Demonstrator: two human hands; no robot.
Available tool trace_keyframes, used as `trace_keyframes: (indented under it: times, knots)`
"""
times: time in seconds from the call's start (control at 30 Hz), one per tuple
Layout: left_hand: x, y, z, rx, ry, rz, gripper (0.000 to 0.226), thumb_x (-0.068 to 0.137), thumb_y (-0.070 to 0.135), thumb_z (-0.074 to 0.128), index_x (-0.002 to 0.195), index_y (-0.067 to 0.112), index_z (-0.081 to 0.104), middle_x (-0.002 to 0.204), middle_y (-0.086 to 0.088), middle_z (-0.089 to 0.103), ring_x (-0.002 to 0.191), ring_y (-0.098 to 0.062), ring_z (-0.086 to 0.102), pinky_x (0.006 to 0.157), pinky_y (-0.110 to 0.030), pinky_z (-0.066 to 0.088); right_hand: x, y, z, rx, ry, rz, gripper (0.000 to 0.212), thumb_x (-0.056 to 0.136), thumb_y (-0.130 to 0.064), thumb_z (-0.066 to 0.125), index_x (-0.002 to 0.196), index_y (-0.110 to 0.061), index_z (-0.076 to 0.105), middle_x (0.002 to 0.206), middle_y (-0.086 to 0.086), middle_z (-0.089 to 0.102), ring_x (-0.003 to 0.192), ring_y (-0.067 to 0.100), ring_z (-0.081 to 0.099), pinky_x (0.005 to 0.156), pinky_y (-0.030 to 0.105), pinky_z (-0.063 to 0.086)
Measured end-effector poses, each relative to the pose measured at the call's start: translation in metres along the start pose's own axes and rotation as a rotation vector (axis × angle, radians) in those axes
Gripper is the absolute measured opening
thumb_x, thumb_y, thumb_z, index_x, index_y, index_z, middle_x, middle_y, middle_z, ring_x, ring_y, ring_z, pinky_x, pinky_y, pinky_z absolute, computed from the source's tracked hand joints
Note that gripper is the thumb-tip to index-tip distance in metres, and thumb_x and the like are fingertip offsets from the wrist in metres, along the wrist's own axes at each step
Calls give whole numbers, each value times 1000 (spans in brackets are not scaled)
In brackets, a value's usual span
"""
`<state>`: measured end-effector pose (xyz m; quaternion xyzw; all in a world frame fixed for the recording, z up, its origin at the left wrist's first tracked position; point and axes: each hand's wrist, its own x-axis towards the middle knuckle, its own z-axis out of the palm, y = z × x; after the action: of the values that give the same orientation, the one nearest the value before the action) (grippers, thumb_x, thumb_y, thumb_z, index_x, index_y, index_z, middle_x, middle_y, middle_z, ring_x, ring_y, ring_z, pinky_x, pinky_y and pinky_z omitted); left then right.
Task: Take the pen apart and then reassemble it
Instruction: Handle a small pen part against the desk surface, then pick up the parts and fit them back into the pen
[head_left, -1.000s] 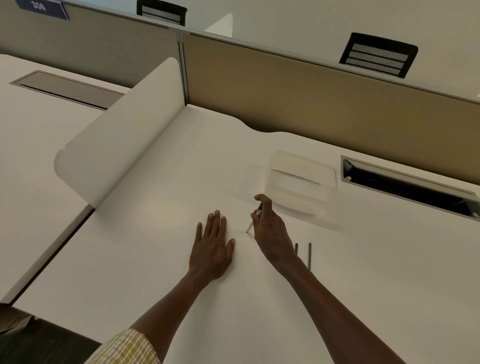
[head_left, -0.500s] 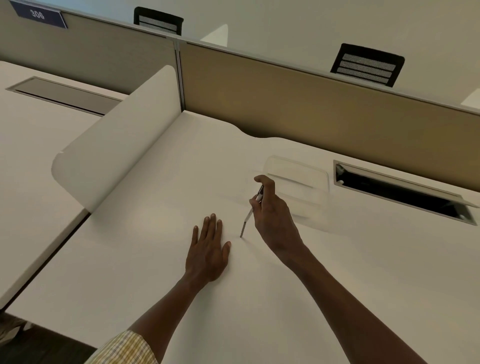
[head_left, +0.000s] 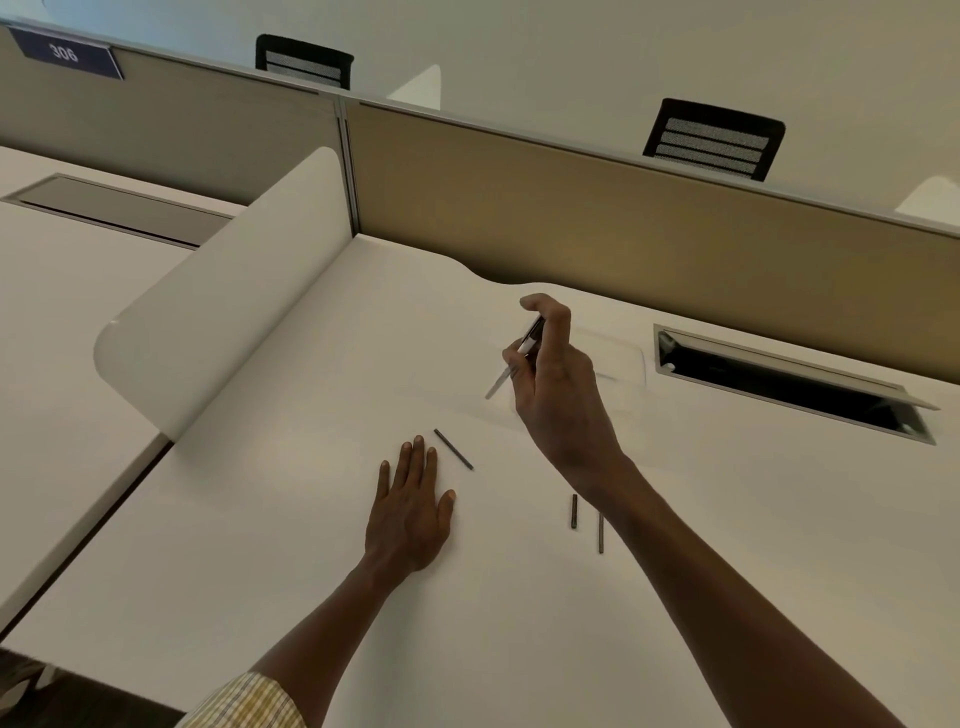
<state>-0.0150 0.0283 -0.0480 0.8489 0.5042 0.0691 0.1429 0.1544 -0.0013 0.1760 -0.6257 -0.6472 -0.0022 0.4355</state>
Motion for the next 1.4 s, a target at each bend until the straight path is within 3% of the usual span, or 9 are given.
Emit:
trace_keyframes:
  times: [0.2,0.4,0.57,0.77,0.9,1.07,1.17,1.27,1.4]
  knots:
    - [1,-1,-2,-53,-21,-17,69,102,43,27,155,8,1,164,-7,-9,151,-18,-12,123,-42,-4,-9,8,12,-8,-36,27,47,95,-5,54,131,-24,29,80,10,60,69,24,64,62,41,58]
    - [7,5,-22,-328,38,-30,65,104,36,33,156,11,2,165,-2,-1,151,-11,-4,123,-37,-1,-15,24,29,-69,-110,4,44,93,-5,59,130,-21,41,82,-10,49,75,0,51,66,18,41]
    - [12,25,-52,-516,213,23,61,98,45,48,150,18,34,156,2,37,144,-12,32,114,-25,25,-17,31,41,-77,-165,-21,45,90,-4,64,130,-16,47,84,-1,60,77,7,60,69,23,51]
    - [19,46,-74,-828,428,32,40,87,26,72,126,17,64,118,12,68,111,-3,63,95,-20,48,-9,26,49,-28,-206,-19,44,92,-7,63,131,-17,46,82,-9,53,69,-5,49,55,-2,32]
    - [26,48,-78,-928,488,-4,22,86,10,73,106,19,75,91,28,72,87,1,70,78,-15,52,-6,26,54,0,-218,-10,43,92,-8,62,132,-14,47,78,-11,48,59,-11,44,53,3,35]
    - [32,36,-78,-991,479,-101,20,86,13,73,91,32,77,77,31,71,73,2,69,69,-10,49,-9,34,61,114,-165,157,43,99,-26,52,139,-11,42,86,1,71,77,12,65,72,20,49]
    - [35,27,-74,-983,512,-137,31,86,17,73,82,48,71,64,12,69,50,-4,51,53,-11,39,-17,50,70,95,-121,268,28,100,-20,49,124,-7,56,85,7,72,82,22,67,77,38,54]
    - [40,20,-70,-1005,516,-191,25,86,21,73,77,44,73,61,-7,64,48,-6,38,48,-15,32,-27,68,81,37,-113,350,15,92,-8,53,87,-5,67,74,7,70,69,24,65,68,41,53]
    - [45,14,-68,-1017,494,-244,17,87,24,73,82,41,72,64,4,61,59,-10,47,56,-22,39,-43,85,94,-33,-220,506,26,87,-27,68,68,-10,60,60,-1,62,57,19,56,59,33,48]
